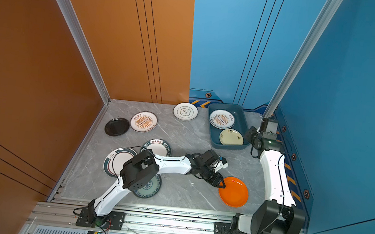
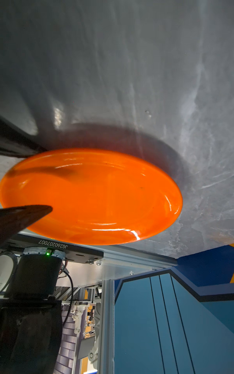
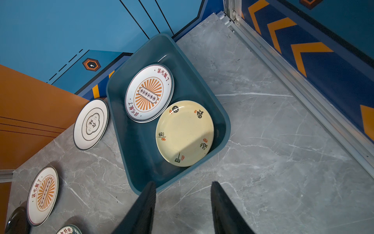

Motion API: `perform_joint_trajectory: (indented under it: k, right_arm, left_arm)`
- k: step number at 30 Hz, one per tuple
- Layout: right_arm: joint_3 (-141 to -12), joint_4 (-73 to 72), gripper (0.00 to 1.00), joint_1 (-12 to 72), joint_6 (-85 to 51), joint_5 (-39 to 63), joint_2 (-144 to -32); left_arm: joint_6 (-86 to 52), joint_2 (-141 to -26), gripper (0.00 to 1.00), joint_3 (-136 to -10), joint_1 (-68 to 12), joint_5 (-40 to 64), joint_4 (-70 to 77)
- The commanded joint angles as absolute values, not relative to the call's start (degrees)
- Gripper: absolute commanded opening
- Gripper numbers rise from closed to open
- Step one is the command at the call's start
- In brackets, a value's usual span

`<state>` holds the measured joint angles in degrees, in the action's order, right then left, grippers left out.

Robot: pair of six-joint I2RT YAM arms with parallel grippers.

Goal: Place the plates into the plastic bin on the countertop
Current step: Pick up the plate from the bottom-right of the table.

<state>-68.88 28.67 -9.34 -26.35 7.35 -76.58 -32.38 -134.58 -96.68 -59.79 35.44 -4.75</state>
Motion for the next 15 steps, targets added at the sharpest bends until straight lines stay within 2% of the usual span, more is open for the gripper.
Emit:
perform_joint_trajectory:
  k: [1, 8, 11, 15]
  right_arm:
    - [-68.07, 28.12, 0.47, -9.58, -25.68, 7.91, -75.15]
    - [-67.72, 28.22, 0.47, -9.45, -25.58, 7.84, -75.1]
    - [-67.58, 28.3, 0.46, -9.32, -25.49, 7.91, -75.23]
    - [-67.2, 28.39, 0.46, -8.81, -25.23, 7.77, -74.9]
  left_arm:
    - [-31.43, -136.74, 0.28, -98.73, -59.98, 34.88, -7.62]
    - [-31.07, -137.9, 0.23, -100.06, -60.05, 34.3, -9.17]
    - [-30.35, -137.99, 0.05, -100.62, -60.07, 33.13, -10.37]
    - [-29.44, -137.82, 0.03, -100.99, -59.94, 32.29, -13.69]
